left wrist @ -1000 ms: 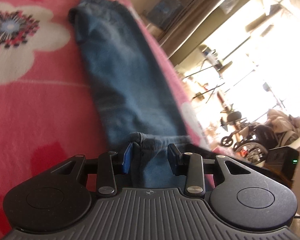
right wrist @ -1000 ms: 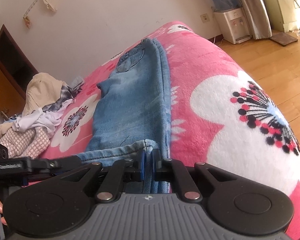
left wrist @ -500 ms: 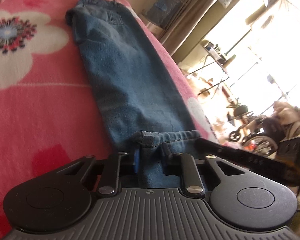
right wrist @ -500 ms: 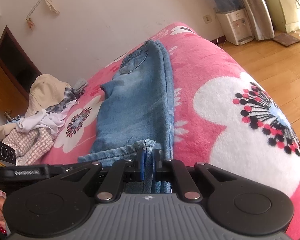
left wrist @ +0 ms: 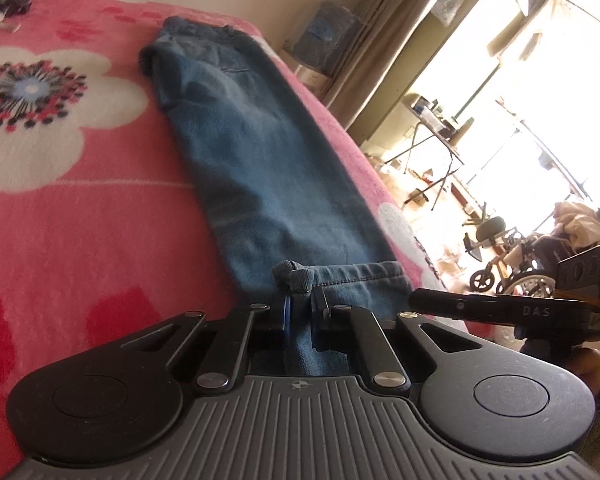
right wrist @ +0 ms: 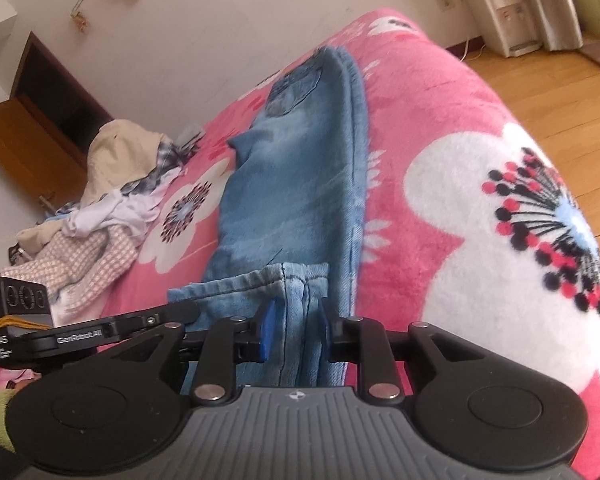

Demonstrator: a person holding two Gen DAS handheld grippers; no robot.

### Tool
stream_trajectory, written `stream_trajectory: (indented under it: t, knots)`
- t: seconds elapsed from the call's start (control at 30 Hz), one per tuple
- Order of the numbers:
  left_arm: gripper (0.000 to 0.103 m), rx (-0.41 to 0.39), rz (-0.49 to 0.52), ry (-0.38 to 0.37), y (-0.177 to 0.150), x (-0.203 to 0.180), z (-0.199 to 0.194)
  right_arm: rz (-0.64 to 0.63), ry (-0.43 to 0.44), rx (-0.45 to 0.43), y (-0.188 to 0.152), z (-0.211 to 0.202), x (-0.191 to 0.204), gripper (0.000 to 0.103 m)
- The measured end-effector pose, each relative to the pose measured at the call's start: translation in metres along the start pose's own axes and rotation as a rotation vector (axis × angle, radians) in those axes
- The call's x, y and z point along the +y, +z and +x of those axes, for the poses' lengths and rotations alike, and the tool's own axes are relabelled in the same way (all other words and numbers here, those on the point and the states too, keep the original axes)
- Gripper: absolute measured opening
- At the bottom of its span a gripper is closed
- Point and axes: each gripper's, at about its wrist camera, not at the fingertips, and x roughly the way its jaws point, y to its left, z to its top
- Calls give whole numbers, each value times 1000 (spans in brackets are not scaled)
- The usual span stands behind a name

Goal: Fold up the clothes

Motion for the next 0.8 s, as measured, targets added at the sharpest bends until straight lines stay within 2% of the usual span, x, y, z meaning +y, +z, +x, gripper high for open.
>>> stream_trajectory:
  t: [0.07,0.2,0.33,0.5,0.67,0.8]
  knots:
    - [7,-1,-7,0,-1,1,0,-9,9,19,0,0,1,25]
    - [7,9,-13,8,-1,3,4,-23,-1,60,2,2,3,36]
    - [7,9,-27,7,-2,6,5,-34,-6,90,3,7,4,39]
    - [7,9,-27,9,-5,8,7,-32,-31,93,8,11,8,39]
    - [9,8,-33,7,-7,10,7,-92,-55,77,19,23,18,43]
    - [9,6,-40,7,-8,11,7,-55,-43,78,25,33,14,47]
